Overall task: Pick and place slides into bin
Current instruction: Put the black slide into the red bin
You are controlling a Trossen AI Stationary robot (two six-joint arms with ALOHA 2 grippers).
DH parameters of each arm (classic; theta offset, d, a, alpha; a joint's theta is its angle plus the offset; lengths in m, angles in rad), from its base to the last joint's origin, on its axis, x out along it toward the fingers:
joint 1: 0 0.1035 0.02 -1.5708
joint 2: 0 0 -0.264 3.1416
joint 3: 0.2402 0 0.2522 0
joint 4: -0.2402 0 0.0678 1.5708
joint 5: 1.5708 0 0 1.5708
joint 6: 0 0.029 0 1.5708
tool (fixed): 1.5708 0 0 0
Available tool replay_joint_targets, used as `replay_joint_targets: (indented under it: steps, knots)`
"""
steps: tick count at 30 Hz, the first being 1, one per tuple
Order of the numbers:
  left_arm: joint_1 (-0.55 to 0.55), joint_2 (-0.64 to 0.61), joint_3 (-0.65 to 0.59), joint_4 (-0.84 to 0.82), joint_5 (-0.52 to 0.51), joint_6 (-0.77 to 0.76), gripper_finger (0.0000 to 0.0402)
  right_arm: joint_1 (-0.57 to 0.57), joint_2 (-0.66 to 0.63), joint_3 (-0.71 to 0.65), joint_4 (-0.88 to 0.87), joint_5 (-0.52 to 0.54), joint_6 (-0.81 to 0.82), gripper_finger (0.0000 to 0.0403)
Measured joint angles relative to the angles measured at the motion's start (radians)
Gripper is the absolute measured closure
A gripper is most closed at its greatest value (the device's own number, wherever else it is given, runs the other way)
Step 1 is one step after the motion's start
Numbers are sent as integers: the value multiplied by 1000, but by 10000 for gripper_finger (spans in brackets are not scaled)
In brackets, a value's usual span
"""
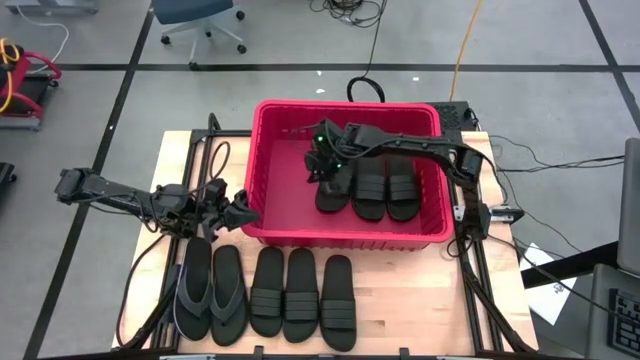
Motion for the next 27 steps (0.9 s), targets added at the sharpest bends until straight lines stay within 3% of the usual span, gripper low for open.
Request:
replay_joint_targets:
  steps: [16, 23, 27]
  knots:
    - [0, 0, 1, -3, -26, -66, 380, 79, 165, -1, 76, -12, 58, 403]
    - [0, 0, 1, -3, -25, -76, 380, 90, 201, 0, -61, 119, -8, 403]
    - [0, 0, 1, -4, -24, -73, 380, 68, 201, 3, -134, 113, -6, 403]
